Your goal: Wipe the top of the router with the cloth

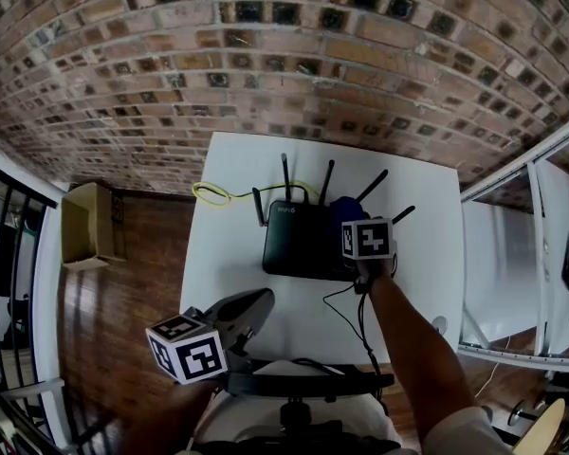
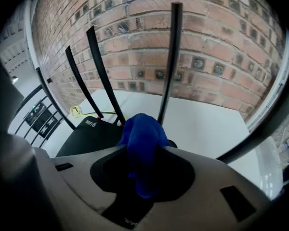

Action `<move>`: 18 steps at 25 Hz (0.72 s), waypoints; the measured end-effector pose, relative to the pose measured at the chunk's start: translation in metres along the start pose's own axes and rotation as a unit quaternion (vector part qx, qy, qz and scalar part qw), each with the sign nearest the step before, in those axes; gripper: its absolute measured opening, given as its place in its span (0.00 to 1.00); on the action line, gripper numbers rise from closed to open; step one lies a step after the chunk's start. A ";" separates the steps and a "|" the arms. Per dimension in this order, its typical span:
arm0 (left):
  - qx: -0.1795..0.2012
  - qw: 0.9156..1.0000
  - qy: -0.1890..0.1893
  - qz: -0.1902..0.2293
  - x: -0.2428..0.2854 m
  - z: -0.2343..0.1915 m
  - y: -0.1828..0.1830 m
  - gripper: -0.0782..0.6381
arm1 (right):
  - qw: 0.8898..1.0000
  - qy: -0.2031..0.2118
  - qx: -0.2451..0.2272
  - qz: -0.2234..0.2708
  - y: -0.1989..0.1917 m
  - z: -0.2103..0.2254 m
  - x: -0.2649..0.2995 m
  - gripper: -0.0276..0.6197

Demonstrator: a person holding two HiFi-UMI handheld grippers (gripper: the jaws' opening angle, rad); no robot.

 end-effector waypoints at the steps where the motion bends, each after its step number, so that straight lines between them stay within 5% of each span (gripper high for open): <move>1: 0.001 1.000 -0.002 -0.001 0.002 0.001 -0.001 0.15 | 1.000 -0.008 0.000 -0.002 -0.002 0.006 -0.001 0.25; 12: 0.012 1.000 -0.004 -0.004 0.004 0.010 -0.004 0.15 | 0.995 -0.073 -0.065 -0.003 -0.013 0.015 -0.013 0.25; 18: 0.013 1.000 -0.006 0.004 -0.003 0.006 -0.003 0.14 | 0.990 -0.096 -0.086 0.050 -0.002 0.011 -0.032 0.25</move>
Point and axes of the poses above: the fingertips, and each gripper's own axes: x forward along the fingers, z to its right, y out of its top, the point moved 6 cm from there along -x, backward along the fingers, and after that the axes turned 10 degrees about -y, right-handed, at the moved point
